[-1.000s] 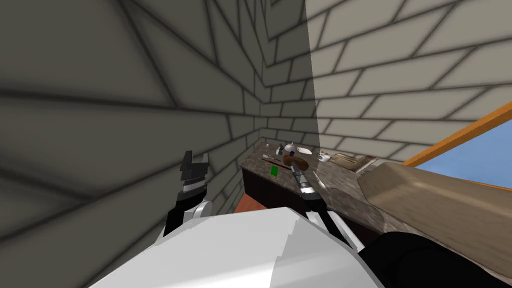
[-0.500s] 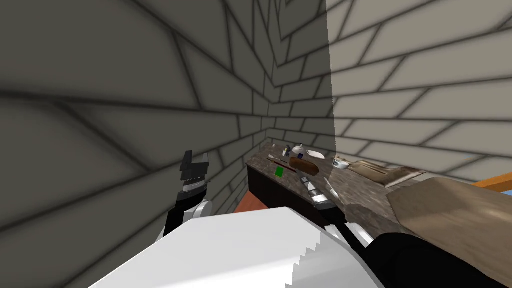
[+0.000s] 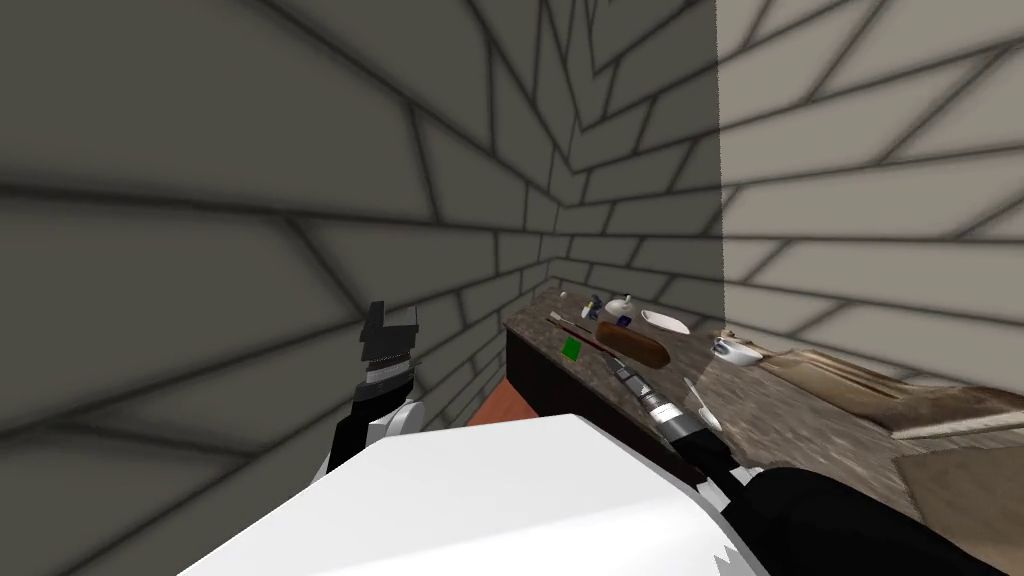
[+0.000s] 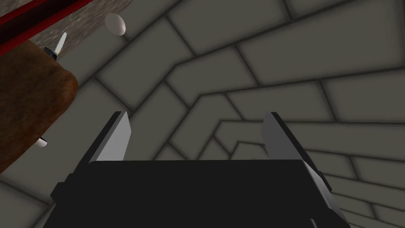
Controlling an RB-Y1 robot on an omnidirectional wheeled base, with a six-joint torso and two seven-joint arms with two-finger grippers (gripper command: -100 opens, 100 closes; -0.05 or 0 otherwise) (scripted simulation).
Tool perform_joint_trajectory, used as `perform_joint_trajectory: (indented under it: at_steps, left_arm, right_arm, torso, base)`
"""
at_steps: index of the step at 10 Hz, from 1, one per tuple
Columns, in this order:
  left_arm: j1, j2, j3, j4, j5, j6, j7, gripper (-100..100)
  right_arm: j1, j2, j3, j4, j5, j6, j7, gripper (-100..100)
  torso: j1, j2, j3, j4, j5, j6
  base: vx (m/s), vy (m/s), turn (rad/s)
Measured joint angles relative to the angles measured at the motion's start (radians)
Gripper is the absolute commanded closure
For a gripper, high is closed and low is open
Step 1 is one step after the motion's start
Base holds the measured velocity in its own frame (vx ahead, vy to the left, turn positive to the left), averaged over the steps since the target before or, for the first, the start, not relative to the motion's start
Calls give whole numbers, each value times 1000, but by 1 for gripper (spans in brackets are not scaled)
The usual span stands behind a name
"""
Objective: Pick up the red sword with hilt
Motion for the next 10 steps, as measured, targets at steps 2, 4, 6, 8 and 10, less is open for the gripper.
perform_joint_trajectory:
  at_steps: [2,4,6,8,10]
  left_arm:
    - [0,0,0,0,0,0,0,0]
    - [0,0,0,0,0,0,0,0]
    - [0,0,0,0,0,0,0,0]
    - [0,0,0,0,0,0,0,0]
    - [0,0,0,0,0,0,0,0]
  right_arm:
    - [22,-43,-18,54,37,-15,-5,-100]
    - [65,-88,-45,79,69,-17,-21,-100]
    - [95,-150,-76,163,120,-37,-42,-100]
    - [138,-199,-99,189,159,-37,-60,-100]
    - [165,-242,-114,226,194,-40,-76,-100]
  torso:
    - [0,-1,-1,0,0,0]
    - [0,-2,-1,0,0,1]
    - [-2,-2,-1,0,0,0]
    - [-2,-3,-1,-1,0,0]
    - [-1,-3,-2,-1,0,-1]
  base:
    - [-19,-20,304]
    - [-17,-20,240]
    - [-21,-39,386]
    - [-14,-32,299]
    - [-7,-24,306]
